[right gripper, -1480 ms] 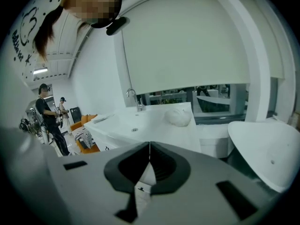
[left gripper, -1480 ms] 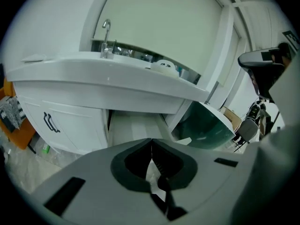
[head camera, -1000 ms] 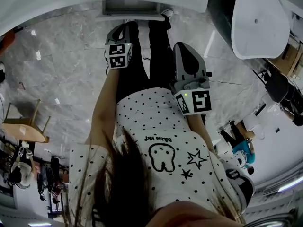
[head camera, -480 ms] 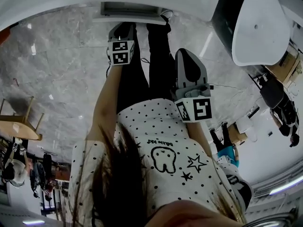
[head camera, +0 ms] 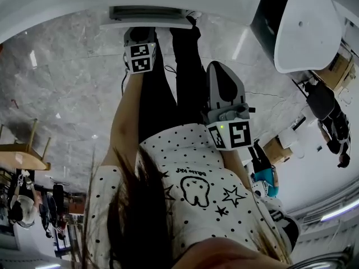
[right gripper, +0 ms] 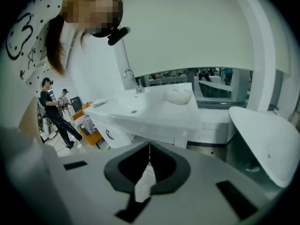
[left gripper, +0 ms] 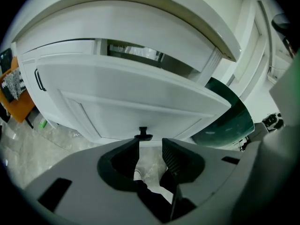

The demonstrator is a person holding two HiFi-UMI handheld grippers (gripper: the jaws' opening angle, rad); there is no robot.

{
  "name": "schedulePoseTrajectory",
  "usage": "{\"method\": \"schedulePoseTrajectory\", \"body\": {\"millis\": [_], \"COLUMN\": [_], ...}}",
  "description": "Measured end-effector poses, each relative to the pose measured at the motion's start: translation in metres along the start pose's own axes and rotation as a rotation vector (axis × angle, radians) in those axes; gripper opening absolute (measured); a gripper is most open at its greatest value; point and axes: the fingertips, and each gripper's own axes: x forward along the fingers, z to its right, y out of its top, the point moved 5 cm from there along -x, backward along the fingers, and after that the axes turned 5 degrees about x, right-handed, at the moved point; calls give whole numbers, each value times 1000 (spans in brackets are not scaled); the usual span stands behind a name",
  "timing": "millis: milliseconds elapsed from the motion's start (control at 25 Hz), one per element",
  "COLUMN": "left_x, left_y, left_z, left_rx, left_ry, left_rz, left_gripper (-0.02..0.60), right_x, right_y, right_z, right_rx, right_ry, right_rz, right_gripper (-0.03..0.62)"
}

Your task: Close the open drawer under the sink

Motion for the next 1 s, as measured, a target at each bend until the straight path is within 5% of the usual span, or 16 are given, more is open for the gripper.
{"method": "schedulePoseTrajectory", "body": {"millis": [440,1000], "left_x": [25,27], "left_y": [1,-1], "left_z": [-3,-5], "left_rx": [48,17], "left_ry": [33,50], "left_rz": [51,97], "left_gripper": [172,143], "right_x": [10,33], "right_y": [-23,-38], "right_z": [4,3], "right_rx": [9,-6], "right_ry": [12,61], "right_rz": [-61,-112], "right_gripper": [14,14]}}
